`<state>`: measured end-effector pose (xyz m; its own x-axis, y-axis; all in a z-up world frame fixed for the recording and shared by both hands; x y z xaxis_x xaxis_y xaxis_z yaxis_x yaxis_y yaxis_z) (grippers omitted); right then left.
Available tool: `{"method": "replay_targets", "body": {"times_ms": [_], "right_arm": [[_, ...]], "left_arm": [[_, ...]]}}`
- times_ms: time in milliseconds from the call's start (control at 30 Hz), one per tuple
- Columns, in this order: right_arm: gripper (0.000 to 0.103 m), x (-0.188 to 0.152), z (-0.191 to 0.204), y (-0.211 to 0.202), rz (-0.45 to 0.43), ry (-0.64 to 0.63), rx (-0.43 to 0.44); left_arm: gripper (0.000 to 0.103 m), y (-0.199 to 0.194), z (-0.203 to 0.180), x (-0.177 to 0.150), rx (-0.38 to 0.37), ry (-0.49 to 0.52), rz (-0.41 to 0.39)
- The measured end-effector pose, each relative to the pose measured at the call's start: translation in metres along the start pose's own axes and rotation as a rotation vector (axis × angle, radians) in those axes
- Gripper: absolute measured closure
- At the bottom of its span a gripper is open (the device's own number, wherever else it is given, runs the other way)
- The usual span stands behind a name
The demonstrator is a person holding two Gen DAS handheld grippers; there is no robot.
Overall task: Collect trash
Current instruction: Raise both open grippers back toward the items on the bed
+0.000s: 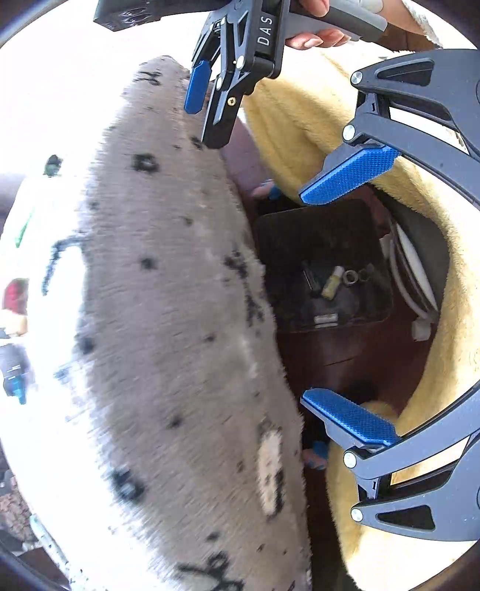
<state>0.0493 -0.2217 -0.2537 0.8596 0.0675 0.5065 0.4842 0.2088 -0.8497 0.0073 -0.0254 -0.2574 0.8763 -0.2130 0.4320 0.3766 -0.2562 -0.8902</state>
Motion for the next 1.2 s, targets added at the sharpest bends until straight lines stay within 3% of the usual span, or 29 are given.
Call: {"method": "replay_targets", "body": {"times_ms": [433, 867, 1200], "right_arm": [[0.009, 0.054, -0.005, -0.041, -0.155, -0.054, -0.049], [0.009, 0.108, -0.037, -0.028, -0.198, -0.018, -0.123], [0.009, 0.174, -0.075, -0.007, -0.238, 0.002, -0.183]], "left_arm": [[0.008, -0.041, 0.015, 0.049, 0.052, 0.011, -0.142], [0.008, -0.036, 0.040, 0.124, 0.124, 0.019, -0.218], [0.012, -0.029, 0.061, 0.202, 0.156, 0.022, -0.294]]}}
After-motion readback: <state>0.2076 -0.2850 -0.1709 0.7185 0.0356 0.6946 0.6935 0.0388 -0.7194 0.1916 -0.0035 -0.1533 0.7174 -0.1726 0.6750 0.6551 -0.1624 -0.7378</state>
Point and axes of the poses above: each gripper's, at about its wrist camera, not at the fingertips, and y roughly the way its jaws point, z to its left, x to its top, the point moved 3 cm from there along y, roughly the way its jaws point
